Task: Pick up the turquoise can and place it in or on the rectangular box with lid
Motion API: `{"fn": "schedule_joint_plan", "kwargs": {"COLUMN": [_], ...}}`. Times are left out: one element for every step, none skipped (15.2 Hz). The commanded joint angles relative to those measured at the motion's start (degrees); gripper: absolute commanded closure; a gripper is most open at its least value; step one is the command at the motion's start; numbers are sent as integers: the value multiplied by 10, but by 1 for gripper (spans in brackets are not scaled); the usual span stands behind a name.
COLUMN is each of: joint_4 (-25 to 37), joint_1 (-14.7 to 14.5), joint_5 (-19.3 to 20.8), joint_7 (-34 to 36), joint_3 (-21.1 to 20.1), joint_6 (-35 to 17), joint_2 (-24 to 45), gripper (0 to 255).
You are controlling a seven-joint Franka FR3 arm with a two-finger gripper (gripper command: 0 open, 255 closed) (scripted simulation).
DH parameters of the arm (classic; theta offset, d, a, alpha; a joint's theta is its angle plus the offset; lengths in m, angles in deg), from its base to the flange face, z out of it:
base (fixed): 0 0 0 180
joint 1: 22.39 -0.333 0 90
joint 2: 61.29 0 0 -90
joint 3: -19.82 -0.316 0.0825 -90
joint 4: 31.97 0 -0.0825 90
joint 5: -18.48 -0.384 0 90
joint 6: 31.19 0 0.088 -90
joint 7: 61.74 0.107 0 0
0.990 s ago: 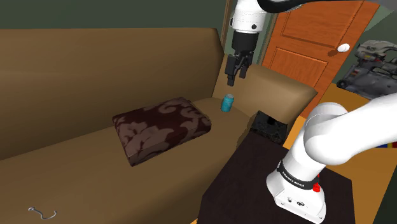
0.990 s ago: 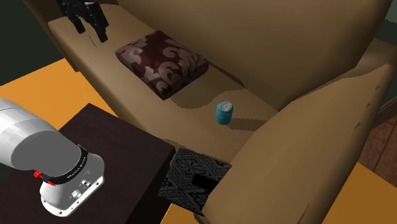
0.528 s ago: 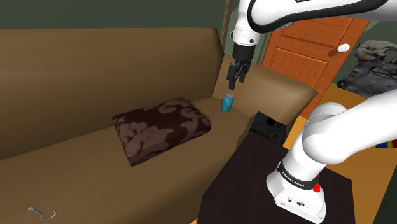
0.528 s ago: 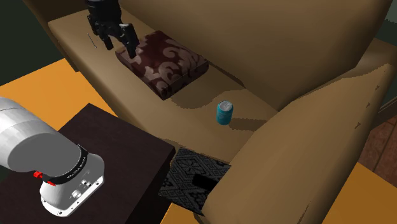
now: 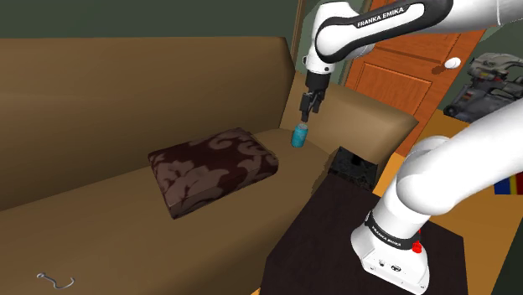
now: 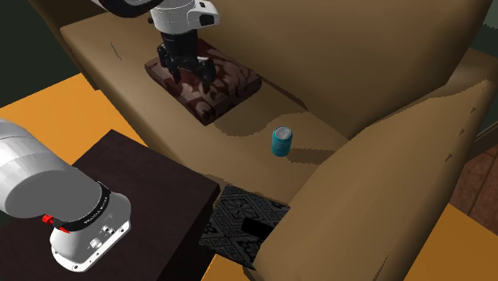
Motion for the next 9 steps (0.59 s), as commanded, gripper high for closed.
{"fn": "schedule_joint_plan", "kwargs": {"joint_4": [9, 15, 21, 27, 35, 43, 52, 62, 73], "joint_1": [5, 7, 9, 11, 12, 13, 14, 15, 17], "joint_5": [5, 6, 6, 5, 2, -1, -6, -12, -19], "joint_7": [-26, -39, -53, -66, -80, -95, -109, -125, -141], "joint_3": [21, 31, 40, 50, 59, 68, 77, 86, 94], "joint_6": [-31, -44, -58, -71, -84, -97, -108, -120, -131], "joint_2": [37, 55, 73, 92, 112, 132, 153, 174, 195], "gripper": [0, 0, 0, 0, 0, 0, 0, 0, 0]}}
